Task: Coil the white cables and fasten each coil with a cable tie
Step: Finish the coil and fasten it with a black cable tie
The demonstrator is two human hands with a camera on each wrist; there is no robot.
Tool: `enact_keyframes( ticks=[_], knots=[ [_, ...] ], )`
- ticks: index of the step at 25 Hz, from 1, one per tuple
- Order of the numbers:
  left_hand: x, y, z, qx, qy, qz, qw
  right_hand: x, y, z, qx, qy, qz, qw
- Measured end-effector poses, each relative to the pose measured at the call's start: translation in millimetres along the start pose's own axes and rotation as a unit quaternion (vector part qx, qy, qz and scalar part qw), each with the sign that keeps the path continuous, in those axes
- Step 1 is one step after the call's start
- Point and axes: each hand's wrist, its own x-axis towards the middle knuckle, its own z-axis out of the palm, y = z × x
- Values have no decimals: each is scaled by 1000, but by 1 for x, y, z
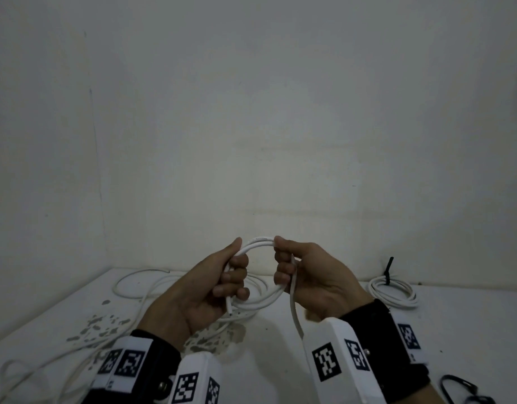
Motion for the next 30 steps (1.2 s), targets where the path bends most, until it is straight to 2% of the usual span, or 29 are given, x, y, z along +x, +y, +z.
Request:
enact_keyframes(
  ticks=[4, 9, 15, 17, 21, 24, 27, 30],
  knots=[
    [2, 3, 1, -69, 14, 18, 997, 0, 8, -2, -140, 5, -93, 986],
    [3, 6, 1, -82, 49, 25, 995, -2, 12, 2, -194, -5, -79, 978],
    [5, -3, 3, 8, 84, 45, 995, -4, 13, -1, -250, 2, -114, 962],
    [6, -3, 3, 36, 95, 52, 993, -5, 15, -3, -292, 13, -126, 948],
    [6, -2, -1, 60, 117, 60, 989, -11, 8, -10, -338, -31, -65, 938],
    [8, -4, -4, 77, 125, 59, 987, -17, -4, -18, -428, -54, -39, 901],
    [10, -5, -7, 92, 129, 60, 985, -19, -16, -30, -498, -36, -52, 865],
    [10, 0, -14, 83, 141, 68, 984, -27, -35, -45, -567, -70, -57, 819]
  ],
)
